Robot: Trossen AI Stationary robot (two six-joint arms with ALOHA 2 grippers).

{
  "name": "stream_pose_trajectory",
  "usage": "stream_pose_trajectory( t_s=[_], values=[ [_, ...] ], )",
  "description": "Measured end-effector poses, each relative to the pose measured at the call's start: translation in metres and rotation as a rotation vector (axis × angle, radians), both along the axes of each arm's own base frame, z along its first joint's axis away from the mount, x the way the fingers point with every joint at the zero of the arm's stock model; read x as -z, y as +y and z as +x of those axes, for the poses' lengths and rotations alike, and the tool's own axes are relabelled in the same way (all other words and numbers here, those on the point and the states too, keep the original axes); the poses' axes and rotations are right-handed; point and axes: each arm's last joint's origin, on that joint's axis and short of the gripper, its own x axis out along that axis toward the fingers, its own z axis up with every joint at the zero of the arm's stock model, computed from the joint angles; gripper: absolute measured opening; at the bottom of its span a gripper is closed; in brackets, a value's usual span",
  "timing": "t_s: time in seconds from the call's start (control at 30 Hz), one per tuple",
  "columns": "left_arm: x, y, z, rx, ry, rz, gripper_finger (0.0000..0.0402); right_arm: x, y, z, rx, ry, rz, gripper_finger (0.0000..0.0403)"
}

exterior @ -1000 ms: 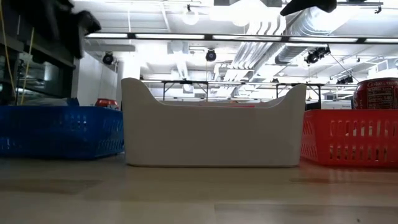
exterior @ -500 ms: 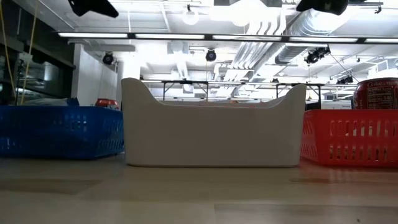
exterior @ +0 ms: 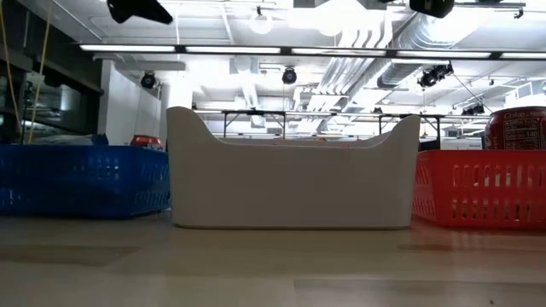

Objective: Sort candy
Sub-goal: Put the brown chocolate into the red bin

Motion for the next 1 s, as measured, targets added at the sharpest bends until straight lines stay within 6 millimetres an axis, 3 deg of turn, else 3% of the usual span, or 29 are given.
stream_pose_trajectory(
  t_s=[0.2, 0.33, 0.47, 0.57, 0.73, 0.87, 1.0],
  values=[
    [-0.013, 0.029, 0.000, -0.129, 0.034, -0.009, 0.0227, 0.000, -0.001, 0.000, 0.000, 0.000, -0.007, 0.0220],
    [-0.022, 0.055, -0.022, -0.333, 0.244, 0.044, 0.0227, 0.000, -0.001, 0.000, -0.002, 0.005, -0.011, 0.0220],
    [-0.018, 0.084, -0.041, -0.517, 0.478, 0.005, 0.0227, 0.002, -0.002, -0.001, -0.007, 0.022, -0.025, 0.0220],
    [0.000, 0.105, -0.052, -0.625, 0.670, -0.039, 0.0227, 0.003, -0.003, -0.002, -0.020, 0.034, -0.051, 0.0220],
    [0.052, 0.133, -0.066, -0.637, 0.855, -0.234, 0.0227, 0.003, -0.007, 0.000, -0.009, 0.037, -0.060, 0.0220],
    [0.086, 0.148, -0.073, -0.644, 0.878, -0.266, 0.0227, 0.003, -0.010, 0.001, 0.004, 0.037, -0.060, 0.0220],
    [0.105, 0.159, -0.075, -0.662, 0.855, -0.229, 0.0227, 0.003, -0.014, 0.002, 0.031, 0.038, -0.042, 0.0220]
  ],
)
